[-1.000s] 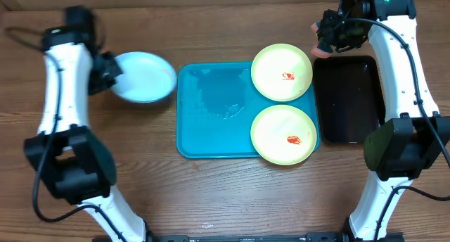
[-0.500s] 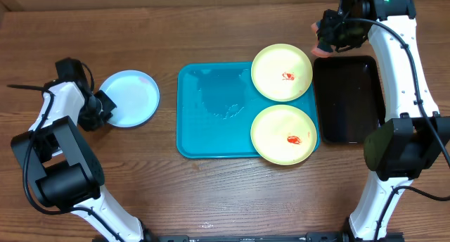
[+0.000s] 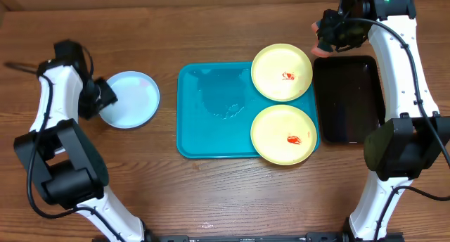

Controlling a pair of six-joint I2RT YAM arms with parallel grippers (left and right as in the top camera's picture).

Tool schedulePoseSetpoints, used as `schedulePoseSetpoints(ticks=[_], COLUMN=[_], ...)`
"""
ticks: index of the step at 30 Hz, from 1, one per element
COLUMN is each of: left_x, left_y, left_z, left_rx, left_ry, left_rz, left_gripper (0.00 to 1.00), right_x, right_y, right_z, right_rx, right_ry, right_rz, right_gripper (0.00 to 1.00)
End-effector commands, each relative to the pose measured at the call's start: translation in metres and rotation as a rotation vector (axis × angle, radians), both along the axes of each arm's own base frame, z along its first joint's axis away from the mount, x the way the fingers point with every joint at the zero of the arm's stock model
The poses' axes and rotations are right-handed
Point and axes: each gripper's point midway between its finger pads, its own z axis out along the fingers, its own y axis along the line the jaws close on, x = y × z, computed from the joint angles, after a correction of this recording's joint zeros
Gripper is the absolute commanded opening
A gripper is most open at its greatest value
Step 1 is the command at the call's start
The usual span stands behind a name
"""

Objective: Clean dirty plates on tray and stack at the side
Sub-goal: 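Move the left gripper to the back yellow plate and grip its rim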

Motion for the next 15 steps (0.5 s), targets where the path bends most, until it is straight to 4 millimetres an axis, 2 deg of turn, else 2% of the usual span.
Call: schedulePoseSetpoints(ticks=[1, 2, 3, 4, 6, 7, 9, 11, 12, 15], left_x=[0.048, 0.06, 0.066, 0.075, 0.089, 0.095, 0.11, 0.118, 0.122, 0.129], left_y=[-0.056, -0.084, -0.1, -0.128, -0.165, -0.183, -0.233, -0.271, -0.297, -0.339], left_z=[0.052, 0.058, 0.06, 0.062, 0.062, 0.062, 0.058, 0.054, 0.05, 0.038], left_rx=[-0.044, -0.093, -0.115, -0.146, -0.164, -0.171, -0.189, -0.203, -0.21, -0.228], left_ry=[-0.179, -0.229, -0.254, -0.291, -0.337, -0.358, -0.418, -0.458, -0.483, -0.495], left_rz=[-0.281, -0.358, -0.393, -0.447, -0.488, -0.507, -0.579, -0.638, -0.683, -0.746], left_gripper=[0.63, 0.63, 0.63, 0.63, 0.65, 0.67, 0.72, 0.75, 0.75, 0.76], right_x=[0.002, 0.002, 0.002, 0.002, 0.002, 0.002, 0.002, 0.002, 0.002, 0.002], right_y=[-0.003, -0.003, -0.003, -0.003, -0.003, -0.003, -0.003, -0.003, -0.003, -0.003], right_z=[0.015, 0.015, 0.015, 0.015, 0.015, 0.015, 0.015, 0.015, 0.015, 0.015], right_rx=[-0.003, -0.003, -0.003, -0.003, -0.003, -0.003, -0.003, -0.003, -0.003, -0.003], right_ry=[-0.042, -0.042, -0.042, -0.042, -0.042, -0.042, -0.042, -0.042, -0.042, -0.041], right_rz=[-0.001, -0.001, -0.001, -0.001, -0.001, -0.001, -0.001, -0.001, -0.001, -0.001], right_gripper=[0.04, 0.04, 0.04, 0.04, 0.04, 0.04, 0.04, 0.04, 0.04, 0.04])
